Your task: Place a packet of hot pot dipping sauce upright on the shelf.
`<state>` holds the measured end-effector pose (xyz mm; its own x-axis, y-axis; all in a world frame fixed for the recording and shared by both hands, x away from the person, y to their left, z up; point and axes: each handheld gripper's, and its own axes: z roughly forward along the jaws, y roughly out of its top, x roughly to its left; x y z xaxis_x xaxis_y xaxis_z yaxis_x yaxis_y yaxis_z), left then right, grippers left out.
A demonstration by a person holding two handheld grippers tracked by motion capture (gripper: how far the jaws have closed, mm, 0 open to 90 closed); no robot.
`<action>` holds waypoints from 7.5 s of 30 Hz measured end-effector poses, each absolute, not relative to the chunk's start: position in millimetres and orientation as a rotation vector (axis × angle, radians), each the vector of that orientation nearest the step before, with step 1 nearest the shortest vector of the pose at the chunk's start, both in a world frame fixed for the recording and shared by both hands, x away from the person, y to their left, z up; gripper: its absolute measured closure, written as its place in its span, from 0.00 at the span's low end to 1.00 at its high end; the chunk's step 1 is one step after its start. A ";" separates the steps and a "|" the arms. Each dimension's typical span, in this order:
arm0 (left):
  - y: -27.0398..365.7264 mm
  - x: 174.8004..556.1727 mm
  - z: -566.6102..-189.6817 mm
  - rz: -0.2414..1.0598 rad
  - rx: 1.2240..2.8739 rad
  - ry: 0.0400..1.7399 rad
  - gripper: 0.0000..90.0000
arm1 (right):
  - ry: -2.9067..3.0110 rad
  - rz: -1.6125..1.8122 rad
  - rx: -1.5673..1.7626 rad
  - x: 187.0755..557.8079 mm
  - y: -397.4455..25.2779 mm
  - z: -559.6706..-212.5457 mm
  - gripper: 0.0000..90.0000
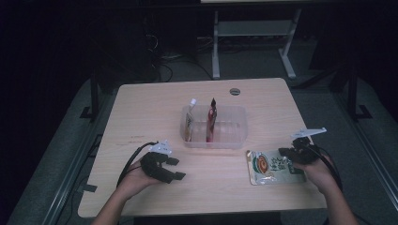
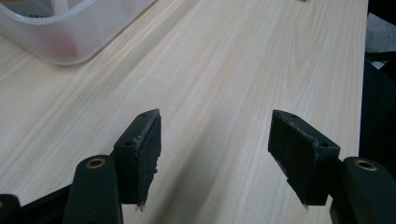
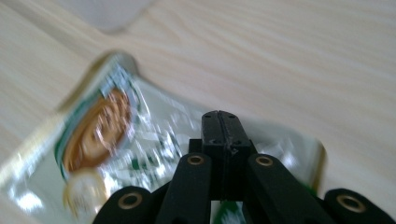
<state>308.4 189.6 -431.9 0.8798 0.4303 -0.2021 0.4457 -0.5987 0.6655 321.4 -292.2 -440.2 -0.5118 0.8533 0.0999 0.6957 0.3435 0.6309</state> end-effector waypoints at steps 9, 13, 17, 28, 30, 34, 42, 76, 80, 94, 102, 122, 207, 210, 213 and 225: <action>186.6 309.2 -432.7 -0.037 2.297 0.619 0.38 | 2.292 0.807 1.454 300.4 -325.3 -446.0 1.00; 187.8 308.9 -433.4 -0.043 2.290 0.628 0.38 | 2.309 0.762 1.467 302.2 -327.1 -450.9 1.00; 188.5 309.2 -433.6 -0.042 2.290 0.626 0.38 | 2.325 0.743 1.484 303.1 -327.1 -454.7 1.00; 187.8 309.5 -434.2 -0.049 2.290 0.621 0.38 | 2.378 0.791 1.454 305.3 -316.3 -457.6 1.00; 188.5 309.6 -433.3 -0.040 2.293 0.604 0.38 | 2.402 0.802 1.438 306.0 -309.6 -457.0 1.00; 189.0 309.9 -433.0 -0.036 2.293 0.596 0.38 | 2.444 0.815 1.376 309.9 -294.6 -458.1 1.00; 188.8 309.3 -432.1 -0.033 2.286 0.600 0.38 | 2.518 0.857 1.273 313.8 -267.9 -458.4 1.00; 142.8 324.4 -430.9 -0.007 2.276 0.457 0.27 | 2.740 0.953 0.932 326.8 -166.5 -459.3 1.00; 127.7 328.6 -435.7 -0.019 2.304 0.441 0.27 | 2.741 0.980 0.936 326.4 -168.5 -458.4 1.00; 100.7 330.5 -461.0 -0.082 2.393 0.432 0.33 | 2.657 1.125 1.021 321.1 -188.2 -445.7 0.58; 100.6 330.4 -459.5 -0.038 2.410 0.404 0.53 | 2.600 1.159 1.078 320.0 -197.7 -442.0 0.51; 115.3 323.8 -437.4 0.007 2.329 0.243 0.99 | 2.648 1.370 1.050 317.1 -206.4 -439.7 0.46; 110.9 311.9 -406.1 -0.044 2.145 0.272 1.00 | 2.705 1.962 0.630 309.6 -151.8 -393.9 1.00; 114.0 311.4 -404.1 -0.040 2.137 0.271 0.97 | 2.684 1.966 0.637 309.5 -156.0 -391.5 1.00; 116.7 309.8 -401.7 -0.037 2.135 0.267 0.92 | 2.655 1.979 0.648 309.4 -161.8 -389.0 1.00; 138.5 304.9 -406.5 -0.074 2.222 0.328 0.72 | 2.579 1.950 0.646 306.6 -184.7 -373.8 1.00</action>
